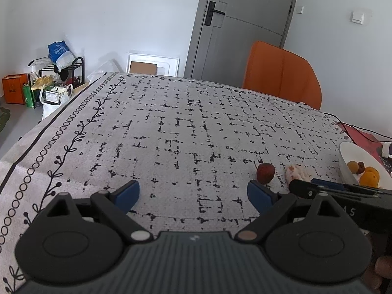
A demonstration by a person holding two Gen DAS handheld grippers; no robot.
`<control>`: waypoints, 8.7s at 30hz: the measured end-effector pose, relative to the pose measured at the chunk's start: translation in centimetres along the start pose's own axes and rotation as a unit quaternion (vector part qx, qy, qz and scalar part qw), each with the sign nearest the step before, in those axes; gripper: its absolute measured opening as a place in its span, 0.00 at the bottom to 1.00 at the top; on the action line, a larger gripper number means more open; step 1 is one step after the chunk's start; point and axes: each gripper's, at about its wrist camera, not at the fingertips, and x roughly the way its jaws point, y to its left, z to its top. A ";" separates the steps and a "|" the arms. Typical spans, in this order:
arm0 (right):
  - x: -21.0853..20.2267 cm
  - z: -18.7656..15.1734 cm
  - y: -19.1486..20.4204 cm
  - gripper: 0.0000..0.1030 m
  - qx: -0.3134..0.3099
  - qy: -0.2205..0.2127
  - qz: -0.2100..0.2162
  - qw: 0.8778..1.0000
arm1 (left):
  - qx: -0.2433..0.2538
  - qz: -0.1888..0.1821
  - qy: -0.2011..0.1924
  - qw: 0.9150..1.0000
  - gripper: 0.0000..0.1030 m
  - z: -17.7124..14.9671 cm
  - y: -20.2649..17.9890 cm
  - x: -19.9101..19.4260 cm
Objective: Organize fruits
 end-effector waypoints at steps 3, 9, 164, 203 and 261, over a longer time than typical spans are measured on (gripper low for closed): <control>-0.2 0.2 -0.5 0.36 0.010 0.002 0.013 1.000 | 0.005 -0.004 0.000 1.000 0.91 0.1 -0.5 0.2; -1.8 0.5 -0.9 0.35 0.016 -0.012 0.025 0.999 | 0.010 -0.015 -0.003 1.000 0.91 0.2 -1.5 0.4; -17.4 -3.9 -4.6 1.00 0.075 -0.093 -0.029 0.992 | 0.050 -0.024 -0.069 0.996 1.00 -0.9 -5.9 -14.0; -19.6 -6.2 -1.4 1.00 0.042 -0.081 -0.007 0.996 | 0.049 0.023 -0.056 0.997 1.00 -3.5 -2.3 -18.5; -19.8 -6.7 -2.0 1.00 0.047 -0.080 -0.010 0.996 | 0.065 0.016 -0.043 0.997 1.00 -4.2 -3.0 -18.2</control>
